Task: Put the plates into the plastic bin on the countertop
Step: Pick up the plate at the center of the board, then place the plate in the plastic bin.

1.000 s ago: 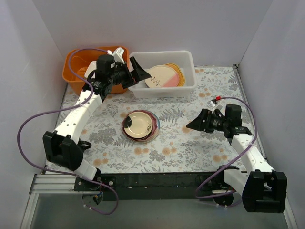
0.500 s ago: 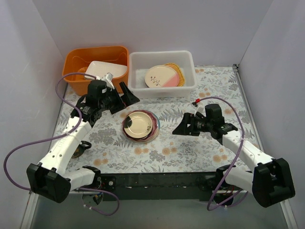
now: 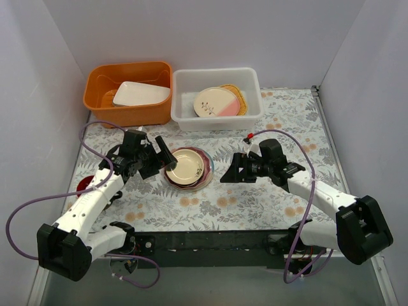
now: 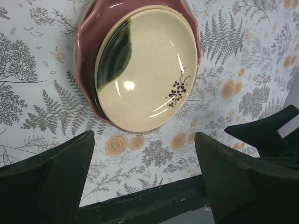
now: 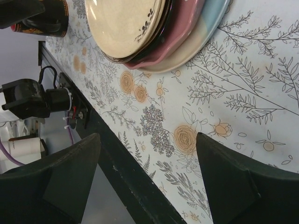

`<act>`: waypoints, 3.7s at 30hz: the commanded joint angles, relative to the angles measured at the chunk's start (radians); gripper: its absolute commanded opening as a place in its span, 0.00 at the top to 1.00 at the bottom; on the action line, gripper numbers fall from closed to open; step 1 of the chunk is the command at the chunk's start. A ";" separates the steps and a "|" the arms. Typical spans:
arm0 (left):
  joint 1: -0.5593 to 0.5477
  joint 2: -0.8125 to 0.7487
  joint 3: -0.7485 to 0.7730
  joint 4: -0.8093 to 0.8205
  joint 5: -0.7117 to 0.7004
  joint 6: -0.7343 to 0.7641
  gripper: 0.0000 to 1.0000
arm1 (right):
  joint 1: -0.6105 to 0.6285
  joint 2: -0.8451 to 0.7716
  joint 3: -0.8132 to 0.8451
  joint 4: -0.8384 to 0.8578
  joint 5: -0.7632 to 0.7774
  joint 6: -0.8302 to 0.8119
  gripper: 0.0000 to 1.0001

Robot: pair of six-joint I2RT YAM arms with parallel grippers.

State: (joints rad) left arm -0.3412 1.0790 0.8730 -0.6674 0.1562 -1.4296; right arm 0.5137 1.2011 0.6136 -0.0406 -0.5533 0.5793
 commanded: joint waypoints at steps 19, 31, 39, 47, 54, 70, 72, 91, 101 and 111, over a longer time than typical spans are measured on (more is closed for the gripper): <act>0.005 0.107 -0.144 0.143 -0.046 -0.060 0.48 | 0.051 0.035 0.003 0.110 0.001 0.042 0.11; 0.005 0.199 -0.143 0.184 -0.052 -0.055 0.86 | 0.051 0.046 0.008 0.114 -0.002 0.040 0.12; 0.005 0.167 -0.140 0.172 -0.063 -0.048 1.00 | 0.051 0.049 0.002 0.119 -0.005 0.037 0.12; 0.005 0.084 -0.098 0.132 -0.069 -0.046 1.00 | 0.049 0.051 0.002 0.127 -0.010 0.044 0.11; 0.005 0.042 -0.074 0.120 -0.038 -0.049 1.00 | 0.051 0.049 0.002 0.136 -0.014 0.051 0.11; 0.005 -0.027 -0.040 0.123 0.045 -0.038 1.00 | 0.051 0.055 -0.006 0.192 -0.051 0.082 0.09; 0.005 -0.036 -0.043 0.134 0.072 -0.037 1.00 | 0.052 0.058 -0.006 0.197 -0.053 0.088 0.09; 0.005 0.016 0.053 0.161 0.103 -0.023 1.00 | 0.051 0.061 -0.008 0.216 -0.069 0.103 0.12; 0.005 0.134 0.167 0.175 0.086 -0.008 1.00 | 0.051 0.054 -0.023 0.203 -0.068 0.085 0.11; 0.005 0.298 0.360 0.146 0.078 0.011 1.00 | 0.051 0.014 -0.063 0.190 -0.056 0.074 0.08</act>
State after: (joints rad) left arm -0.3397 1.3487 1.1412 -0.5251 0.2363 -1.4364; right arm 0.5587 1.2522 0.5594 0.1371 -0.6079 0.6765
